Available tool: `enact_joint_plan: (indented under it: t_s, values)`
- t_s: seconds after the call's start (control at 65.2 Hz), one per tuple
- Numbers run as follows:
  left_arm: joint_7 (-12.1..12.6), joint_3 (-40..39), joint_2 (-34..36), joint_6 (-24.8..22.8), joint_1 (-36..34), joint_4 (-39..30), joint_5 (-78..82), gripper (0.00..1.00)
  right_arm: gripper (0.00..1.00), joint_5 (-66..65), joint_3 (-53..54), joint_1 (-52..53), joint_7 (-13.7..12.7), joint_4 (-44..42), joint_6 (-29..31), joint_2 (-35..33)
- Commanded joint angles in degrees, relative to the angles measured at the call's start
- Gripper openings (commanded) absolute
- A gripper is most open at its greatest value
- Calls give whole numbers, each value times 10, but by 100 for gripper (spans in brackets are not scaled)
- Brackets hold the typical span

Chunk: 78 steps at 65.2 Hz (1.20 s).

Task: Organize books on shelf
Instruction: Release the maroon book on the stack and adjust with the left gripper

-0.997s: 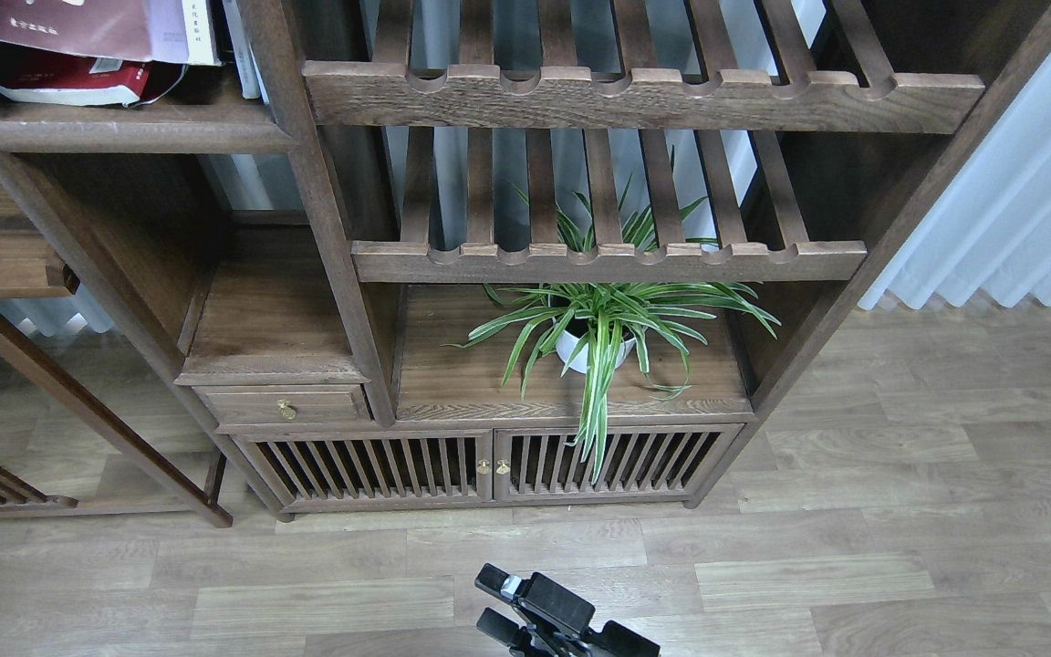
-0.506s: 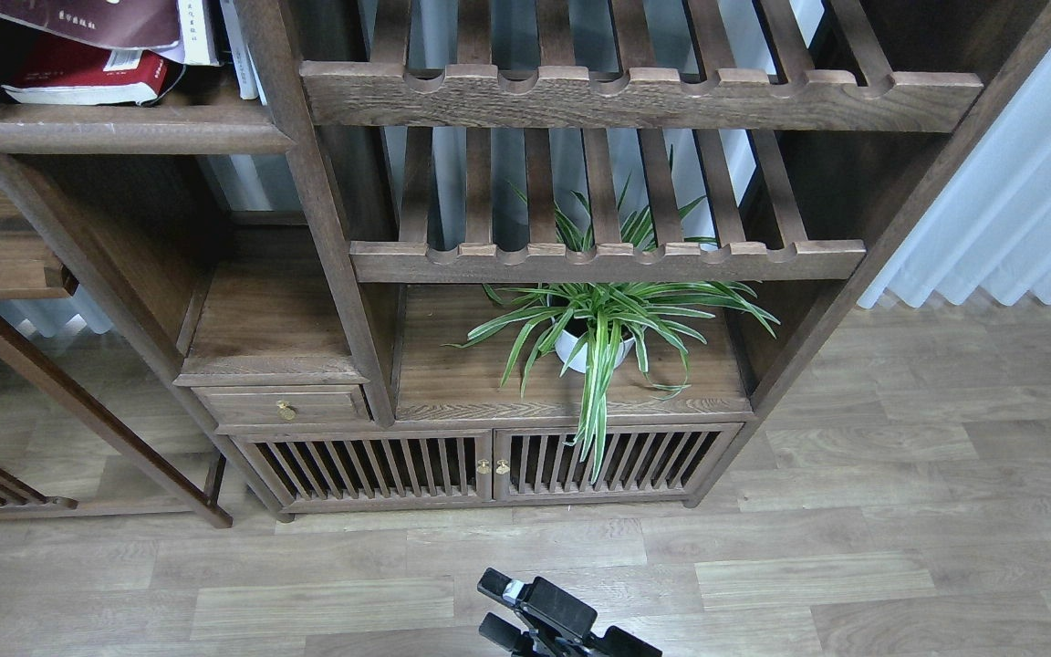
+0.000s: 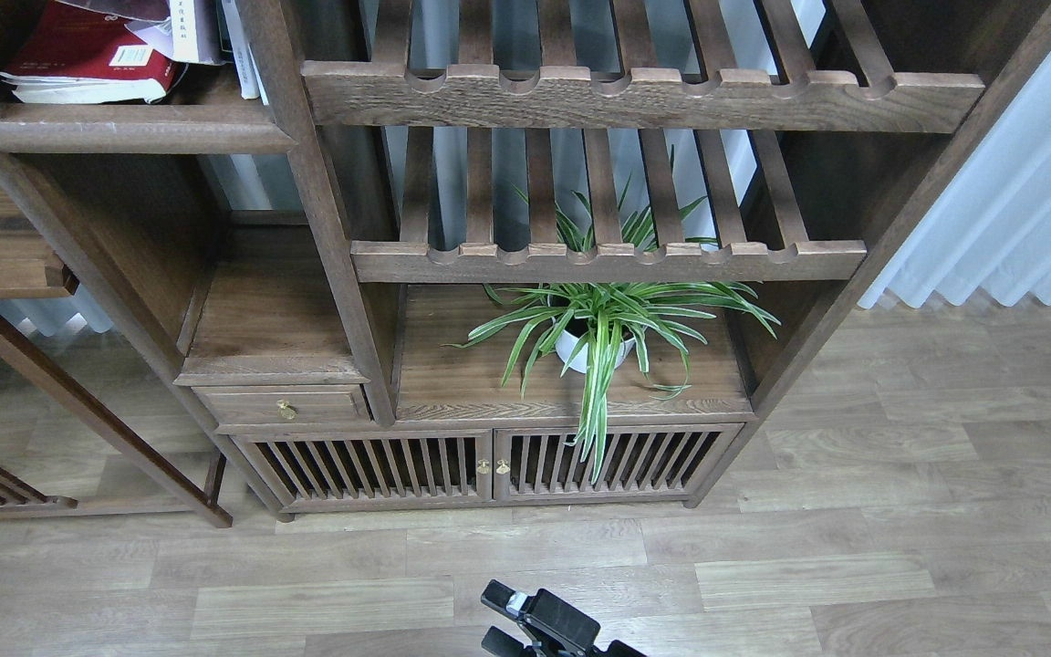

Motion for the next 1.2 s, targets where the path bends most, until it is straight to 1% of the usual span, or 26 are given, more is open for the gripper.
enact_joint_plan:
  t_s: [0.0,0.184,0.291,0.322,0.368,0.383,0.414,0.429,0.46,0.521,0.583,0.629,0.644,0.659,0.675,0.69,0.705,0.721,0.736,0.782,0.905,0.981,1.012,1.15,1.165,1.181]
  values:
    - [13,-4,16,0,1,0,1,3,100,0,1,0,0,1,0,0]
    - [13,-3,16,0,-1,1,2,2,100,0,0,0,0,1,0,0]
    - [2,-4,4,0,1,6,2,4,100,0,0,0,0,1,0,0]
    - [-6,-4,-3,0,4,6,2,5,100,0,0,0,0,1,0,0]
    - [-28,-1,-14,0,6,6,0,5,100,0,1,0,0,1,0,0]
    - [-42,-1,-21,0,8,6,-1,5,100,0,0,0,0,1,0,0]
    - [-54,1,-25,0,9,7,-1,6,100,0,0,0,0,1,0,0]
    - [-86,6,-33,0,11,7,-1,7,100,0,1,-2,0,1,0,0]
    - [-103,8,-35,0,11,7,-1,8,100,0,1,-5,0,1,0,0]
    - [-118,13,-35,0,12,7,-1,12,100,0,2,-7,0,1,0,0]
    - [-132,20,-42,0,14,6,-1,23,100,0,3,-9,0,0,0,0]
    - [-137,20,-47,0,15,4,-2,28,100,1,4,-9,0,0,0,0]
    - [-144,20,-49,0,18,2,-3,32,100,2,4,-10,0,0,0,-1]
    - [-146,20,-49,0,19,1,-3,33,100,2,4,-10,0,0,0,-1]
    - [-151,20,-49,0,21,1,-3,38,100,5,4,-11,0,0,0,-1]
    - [-154,20,-49,0,22,0,-3,39,100,5,4,-11,0,0,0,-1]
    - [-161,20,-49,0,24,-2,-4,45,100,6,4,-12,0,1,0,-1]
    - [-163,20,-49,0,25,-3,-4,48,100,7,4,-12,0,1,0,-1]
    - [-166,20,-49,0,27,-4,-6,54,100,8,5,-13,0,0,0,-1]
    - [-167,20,-49,0,31,-8,-11,62,100,8,5,-13,0,0,0,-1]
    - [-169,11,-40,0,58,-37,-37,68,100,9,5,-13,0,0,0,-2]
    - [-171,9,-24,0,67,-52,-47,77,100,11,5,-16,0,0,0,-1]
    - [-171,8,-17,0,74,-57,-49,79,100,11,5,-16,0,0,0,-1]
    - [-172,-2,3,0,103,-87,-65,81,100,11,5,-16,0,0,0,-3]
    - [-172,-6,6,0,110,-96,-72,81,100,11,6,-16,0,0,0,-3]
    - [-172,-13,13,0,127,-121,-84,81,100,11,6,-16,0,0,0,-3]
